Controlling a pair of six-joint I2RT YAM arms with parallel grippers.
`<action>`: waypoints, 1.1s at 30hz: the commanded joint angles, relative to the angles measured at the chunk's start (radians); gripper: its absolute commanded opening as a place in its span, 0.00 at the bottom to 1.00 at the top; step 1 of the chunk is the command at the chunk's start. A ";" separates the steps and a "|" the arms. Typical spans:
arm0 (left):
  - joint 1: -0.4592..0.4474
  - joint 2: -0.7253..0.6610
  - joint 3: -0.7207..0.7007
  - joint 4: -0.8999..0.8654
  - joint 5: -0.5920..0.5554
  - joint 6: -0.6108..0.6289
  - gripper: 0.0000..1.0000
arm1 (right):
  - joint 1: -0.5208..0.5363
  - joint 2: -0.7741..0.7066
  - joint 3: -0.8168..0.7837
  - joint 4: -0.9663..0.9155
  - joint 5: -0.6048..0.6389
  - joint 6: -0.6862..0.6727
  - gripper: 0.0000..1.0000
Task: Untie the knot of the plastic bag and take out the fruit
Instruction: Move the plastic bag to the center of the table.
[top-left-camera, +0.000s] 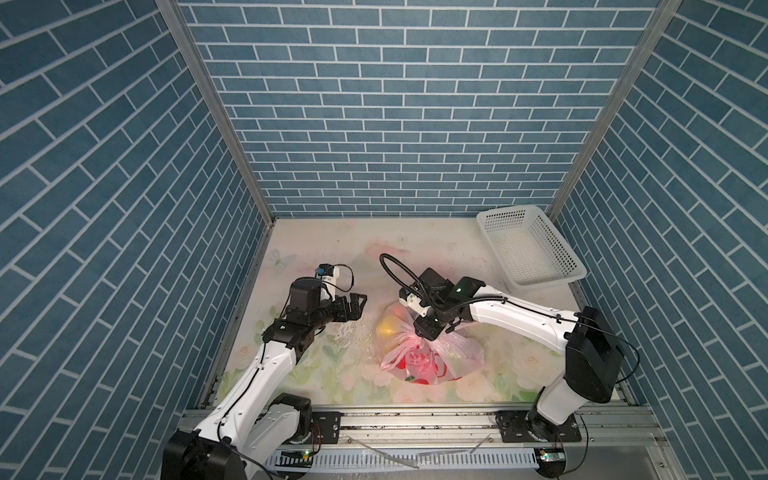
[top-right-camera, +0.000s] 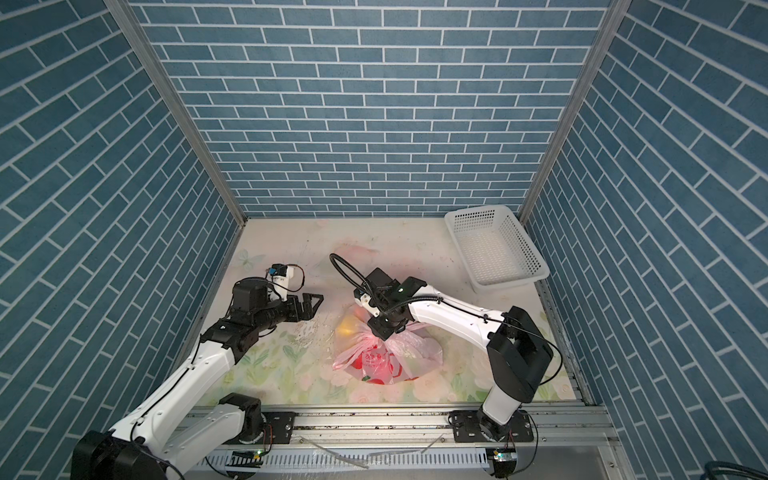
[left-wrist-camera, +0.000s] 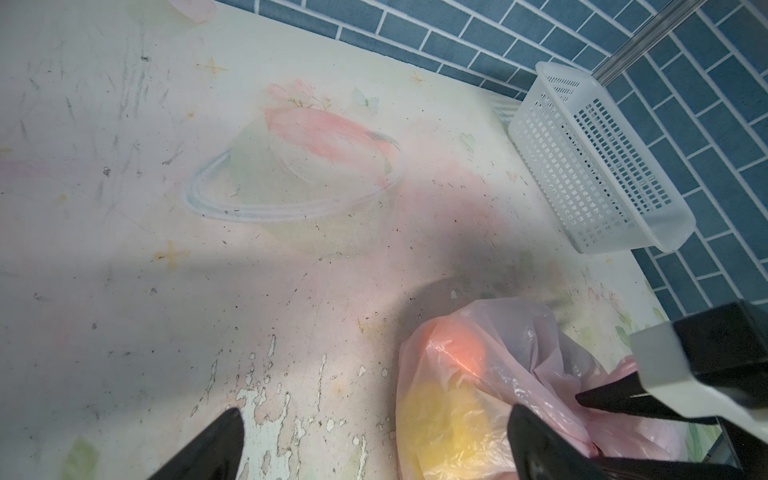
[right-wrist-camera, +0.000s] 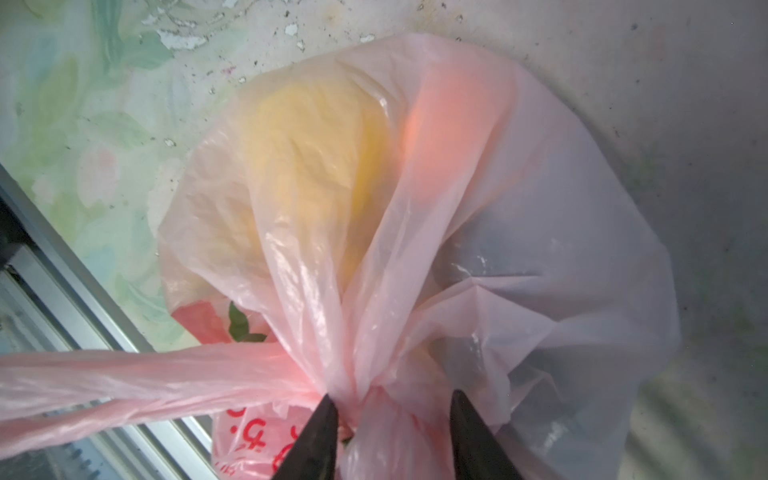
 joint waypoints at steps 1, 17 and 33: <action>-0.004 -0.010 -0.011 -0.022 -0.001 0.006 1.00 | 0.007 0.017 -0.031 0.026 0.016 -0.015 0.29; -0.004 -0.008 -0.006 -0.020 -0.005 0.007 1.00 | -0.036 0.074 0.092 0.164 0.047 -0.204 0.00; -0.004 0.026 0.068 -0.090 -0.014 0.074 1.00 | -0.092 0.231 0.335 0.097 -0.056 -0.358 0.00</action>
